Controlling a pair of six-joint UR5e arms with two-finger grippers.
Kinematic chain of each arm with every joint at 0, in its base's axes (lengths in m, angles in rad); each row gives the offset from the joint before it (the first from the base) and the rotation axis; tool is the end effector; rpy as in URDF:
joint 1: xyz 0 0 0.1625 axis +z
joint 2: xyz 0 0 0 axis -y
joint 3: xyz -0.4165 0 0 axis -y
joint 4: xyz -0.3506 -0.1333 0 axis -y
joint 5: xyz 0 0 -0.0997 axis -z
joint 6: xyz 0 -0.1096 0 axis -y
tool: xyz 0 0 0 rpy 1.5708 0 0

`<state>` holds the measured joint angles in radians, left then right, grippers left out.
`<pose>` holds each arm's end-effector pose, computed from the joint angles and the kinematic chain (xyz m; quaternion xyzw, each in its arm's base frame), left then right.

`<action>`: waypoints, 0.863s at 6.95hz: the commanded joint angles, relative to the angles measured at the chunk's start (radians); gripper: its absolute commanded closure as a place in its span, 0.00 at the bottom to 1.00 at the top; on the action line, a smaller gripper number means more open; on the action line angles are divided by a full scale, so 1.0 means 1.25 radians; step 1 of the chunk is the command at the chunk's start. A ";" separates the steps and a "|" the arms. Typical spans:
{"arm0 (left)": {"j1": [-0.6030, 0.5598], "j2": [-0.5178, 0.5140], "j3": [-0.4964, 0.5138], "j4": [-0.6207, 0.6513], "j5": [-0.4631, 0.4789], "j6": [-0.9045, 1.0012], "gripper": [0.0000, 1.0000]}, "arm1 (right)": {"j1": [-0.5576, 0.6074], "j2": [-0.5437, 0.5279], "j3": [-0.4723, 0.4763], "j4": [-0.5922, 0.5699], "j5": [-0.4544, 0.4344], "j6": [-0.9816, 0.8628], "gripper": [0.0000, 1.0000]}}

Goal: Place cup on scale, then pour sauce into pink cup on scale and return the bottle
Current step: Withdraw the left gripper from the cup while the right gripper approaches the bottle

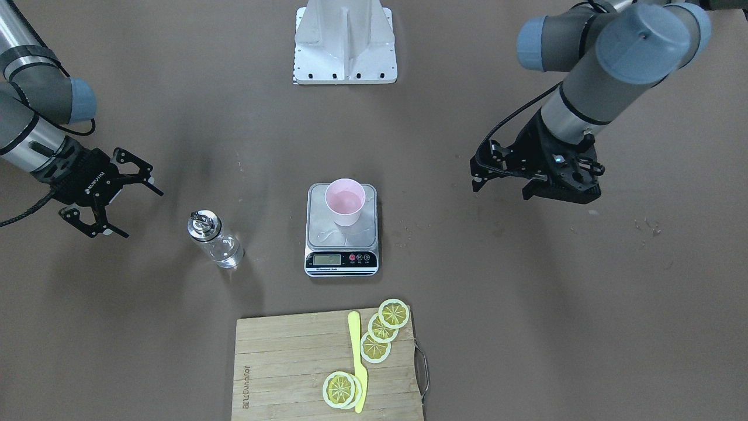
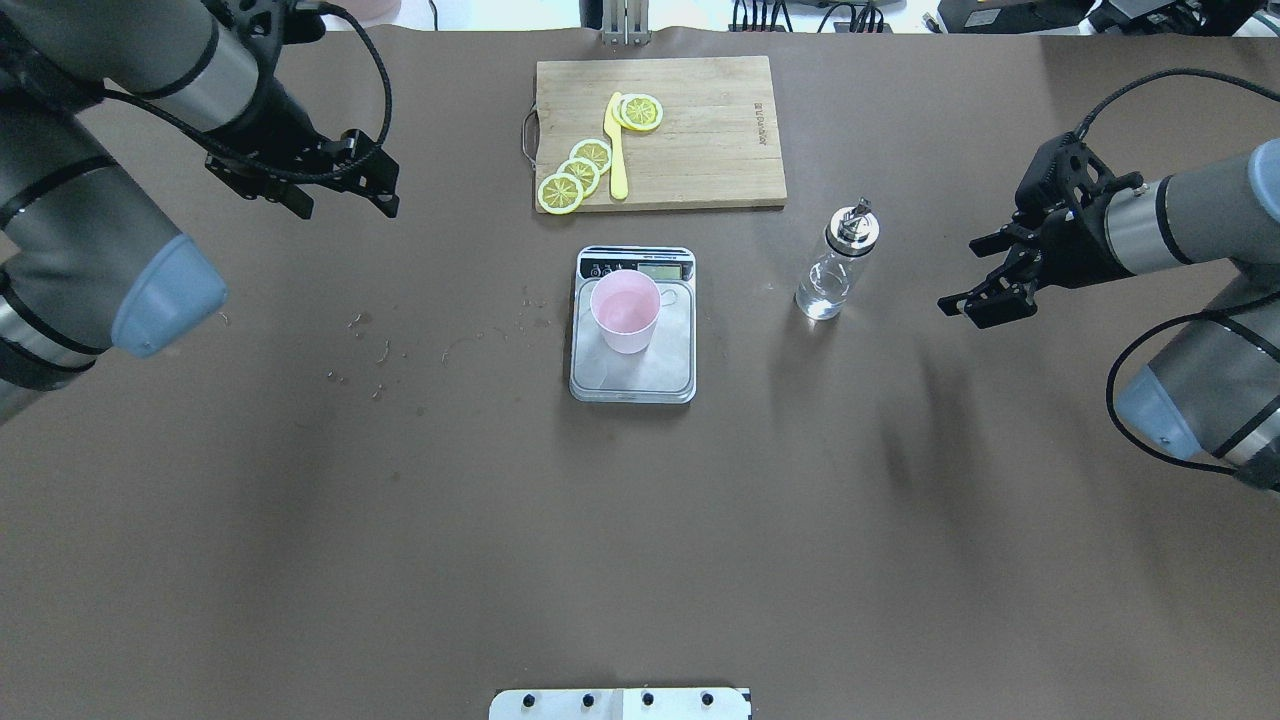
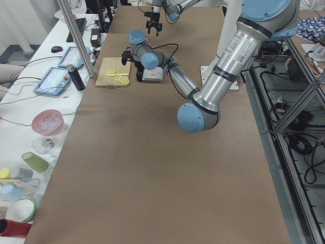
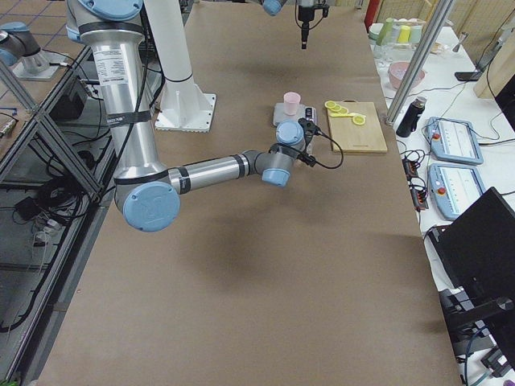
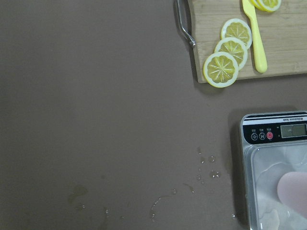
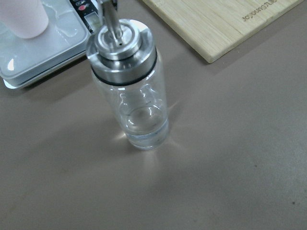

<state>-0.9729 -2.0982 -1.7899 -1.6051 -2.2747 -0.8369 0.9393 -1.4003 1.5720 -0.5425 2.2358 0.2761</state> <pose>0.2843 -0.5282 0.2735 0.0596 0.4751 0.0268 0.8775 -0.2614 -0.4687 0.4514 0.3616 -0.4761 -0.3193 0.7353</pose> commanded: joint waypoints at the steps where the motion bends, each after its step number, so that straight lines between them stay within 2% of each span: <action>1: -0.049 0.029 -0.020 0.016 -0.006 0.034 0.03 | -0.004 -0.001 -0.006 0.050 -0.036 0.051 0.00; 2: -0.091 0.046 -0.021 0.020 -0.011 0.091 0.03 | -0.010 0.002 -0.001 0.054 -0.057 0.090 0.00; 3: -0.122 0.106 -0.034 0.015 -0.014 0.162 0.03 | -0.033 0.001 -0.002 0.079 -0.104 0.102 0.00; 5: -0.168 0.188 -0.059 0.002 -0.012 0.228 0.03 | -0.076 0.002 -0.001 0.087 -0.145 0.136 0.00; 6: -0.198 0.243 -0.054 -0.045 -0.015 0.273 0.03 | -0.096 0.002 0.000 0.087 -0.167 0.140 0.00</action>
<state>-1.1798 -1.8695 -1.8546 -1.6121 -2.2916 -0.5527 0.8501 -1.3979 1.5708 -0.4365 2.0593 0.4389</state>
